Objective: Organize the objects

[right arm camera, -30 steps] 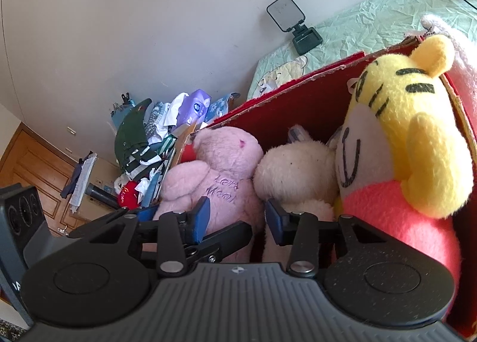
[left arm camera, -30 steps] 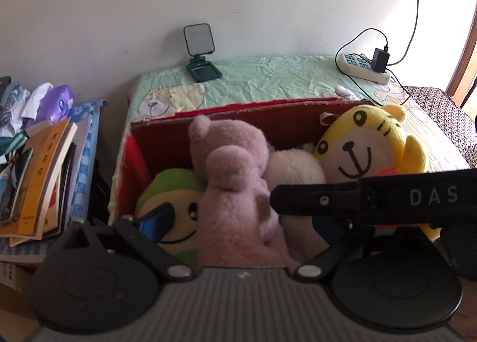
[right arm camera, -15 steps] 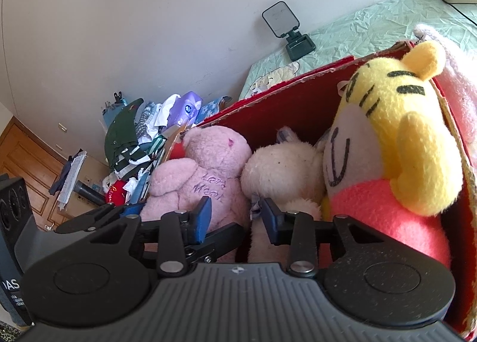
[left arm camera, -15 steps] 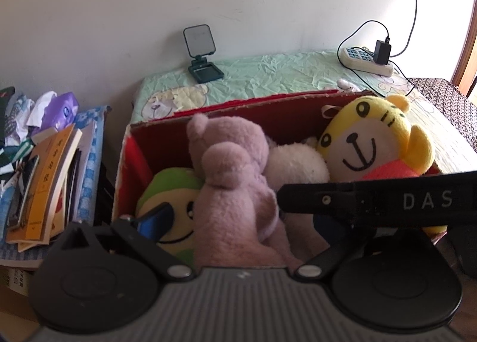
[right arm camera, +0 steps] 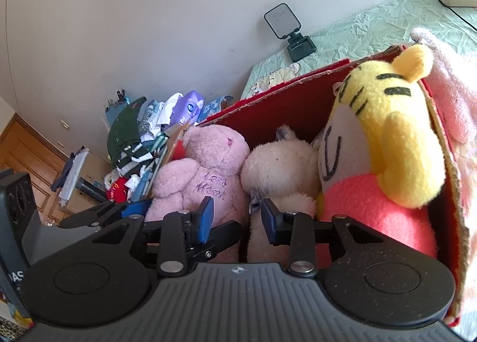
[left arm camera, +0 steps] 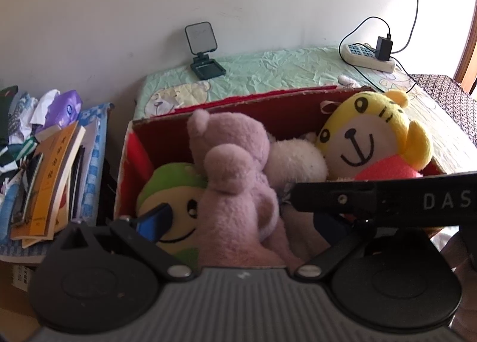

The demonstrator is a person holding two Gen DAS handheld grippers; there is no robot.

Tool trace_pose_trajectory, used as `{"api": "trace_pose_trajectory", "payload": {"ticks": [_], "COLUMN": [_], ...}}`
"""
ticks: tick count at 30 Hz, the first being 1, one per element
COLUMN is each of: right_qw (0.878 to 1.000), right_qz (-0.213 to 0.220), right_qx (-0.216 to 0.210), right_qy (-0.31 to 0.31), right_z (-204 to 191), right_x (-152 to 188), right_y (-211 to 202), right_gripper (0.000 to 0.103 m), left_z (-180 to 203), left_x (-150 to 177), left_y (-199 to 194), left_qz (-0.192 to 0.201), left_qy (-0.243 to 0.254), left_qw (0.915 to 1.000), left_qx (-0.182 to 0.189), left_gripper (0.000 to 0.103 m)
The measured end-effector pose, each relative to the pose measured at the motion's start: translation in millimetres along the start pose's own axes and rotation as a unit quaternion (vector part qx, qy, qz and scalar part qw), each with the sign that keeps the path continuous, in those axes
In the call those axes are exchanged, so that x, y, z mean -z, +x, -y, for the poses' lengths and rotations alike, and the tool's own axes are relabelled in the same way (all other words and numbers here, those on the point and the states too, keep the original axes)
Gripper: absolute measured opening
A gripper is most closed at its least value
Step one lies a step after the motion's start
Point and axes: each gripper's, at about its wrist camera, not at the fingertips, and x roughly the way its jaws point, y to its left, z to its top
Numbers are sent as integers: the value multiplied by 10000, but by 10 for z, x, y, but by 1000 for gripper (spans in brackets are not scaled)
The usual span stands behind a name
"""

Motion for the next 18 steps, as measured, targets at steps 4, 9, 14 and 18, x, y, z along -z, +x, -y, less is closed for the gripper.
{"api": "trace_pose_trajectory", "payload": {"ticks": [4, 9, 14, 18], "right_qw": [9999, 9998, 9986, 9975], "right_qz": [79, 190, 293, 363], "right_qx": [-54, 106, 352, 485], "right_qy": [61, -47, -254, -362], "right_z": [15, -33, -83, -95], "right_x": [1, 35, 90, 116], "right_y": [-106, -183, -253, -295], "right_gripper": [37, 37, 37, 37], "left_z": [-17, 7, 1, 42], "left_x": [-18, -16, -9, 13], "left_y": [-60, -66, -73, -88], "left_qz": [-16, -109, -177, -191], "left_qy": [-110, -177, -286, -259], "left_qw": [9999, 9998, 9994, 9994], "left_qx": [23, -80, -103, -134], "left_gripper": [97, 97, 97, 97]}}
